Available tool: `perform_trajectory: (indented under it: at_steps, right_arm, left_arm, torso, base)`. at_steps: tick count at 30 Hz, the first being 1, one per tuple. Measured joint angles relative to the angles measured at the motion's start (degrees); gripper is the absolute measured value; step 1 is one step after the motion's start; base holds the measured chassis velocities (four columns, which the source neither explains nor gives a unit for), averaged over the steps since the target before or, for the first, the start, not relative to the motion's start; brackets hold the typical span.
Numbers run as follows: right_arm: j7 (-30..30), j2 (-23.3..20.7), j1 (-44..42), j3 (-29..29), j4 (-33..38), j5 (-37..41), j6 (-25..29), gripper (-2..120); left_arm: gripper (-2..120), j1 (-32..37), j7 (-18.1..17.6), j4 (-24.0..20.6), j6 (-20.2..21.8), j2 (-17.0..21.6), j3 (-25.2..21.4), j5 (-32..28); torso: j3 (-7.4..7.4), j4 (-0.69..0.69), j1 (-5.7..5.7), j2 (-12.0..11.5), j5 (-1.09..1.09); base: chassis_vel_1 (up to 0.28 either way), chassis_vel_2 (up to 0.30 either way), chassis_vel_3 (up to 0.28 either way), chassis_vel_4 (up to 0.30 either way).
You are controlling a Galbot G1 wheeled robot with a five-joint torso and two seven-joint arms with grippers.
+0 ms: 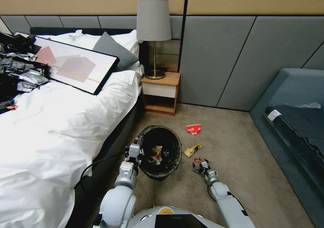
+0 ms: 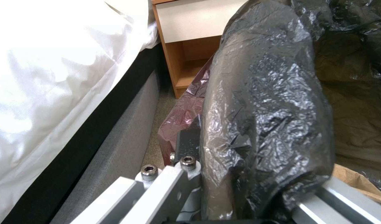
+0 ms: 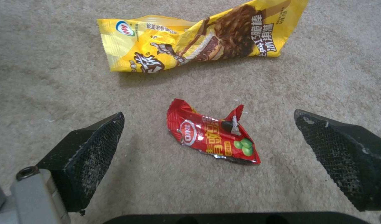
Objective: Pick up the trash bin, then pick up the garbage from the floor and place it into the trash bin.
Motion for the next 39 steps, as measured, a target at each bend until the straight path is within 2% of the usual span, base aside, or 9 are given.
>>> perform_trajectory:
  at_steps: [14,19,27,29,30,33,36,37,39]
  right_arm:
    - [0.4,0.5,1.2,0.0,-2.7,0.2,1.0,100]
    - [0.5,0.7,1.6,0.0,-3.8,0.3,1.6,94]
    - [0.5,0.7,2.6,0.1,-5.8,0.4,2.5,74]
    - [0.5,0.7,2.8,0.1,-6.3,0.4,2.7,64]
    - [0.5,0.7,2.8,0.1,-6.3,0.4,2.7,64]
    - [0.5,0.7,3.4,0.1,-7.6,0.5,3.3,47]
    - [0.5,0.7,3.5,0.1,-8.1,0.5,3.5,41]
    - [0.5,0.7,3.8,0.1,-8.9,0.5,3.9,32]
    - [0.5,0.7,4.0,0.1,-9.3,0.5,4.1,26]
  left_arm:
    - [1,0.4,0.1,0.0,-0.1,0.0,0.0,0.3]
    - [1,0.5,0.1,0.0,-0.2,0.0,0.1,0.5]
    - [1,0.9,0.1,0.0,-0.3,-0.1,0.2,0.9]
    - [1,0.9,0.2,0.0,-0.4,-0.2,0.4,1.0]
    - [1,0.9,0.2,0.0,-0.4,-0.2,0.4,1.0]
    - [1,0.9,0.2,0.1,-0.4,-0.1,0.3,1.0]
    - [1,0.9,0.2,0.2,-0.4,-0.1,0.3,1.0]
    - [1,1.0,0.2,0.3,-0.4,-0.1,0.3,1.1]
    - [1,1.0,0.2,0.3,-0.5,-0.1,0.4,1.1]
  torso:
    - [0.0,0.01,0.0,0.0,0.0]
    - [0.0,0.01,0.0,0.0,0.0]
    - [0.0,0.01,0.0,0.0,0.0]
    - [0.0,0.0,0.0,0.0,0.0]
    - [0.0,0.0,0.0,0.0,0.0]
    - [0.0,0.01,0.0,0.0,0.0]
    - [0.0,0.01,0.0,0.0,0.0]
    - [0.0,0.0,0.0,0.0,0.0]
    - [0.0,0.01,0.0,0.0,0.0]
  base:
    - [0.0,0.0,0.0,0.0]
    - [0.0,0.0,0.0,0.0]
    - [0.0,0.0,0.0,0.0]
    - [0.0,0.0,0.0,0.0]
    - [0.0,0.0,0.0,0.0]
    - [0.0,0.0,0.0,0.0]
    - [0.0,0.0,0.0,0.0]
    - [0.0,0.0,0.0,0.0]
    - [0.0,0.0,0.0,0.0]
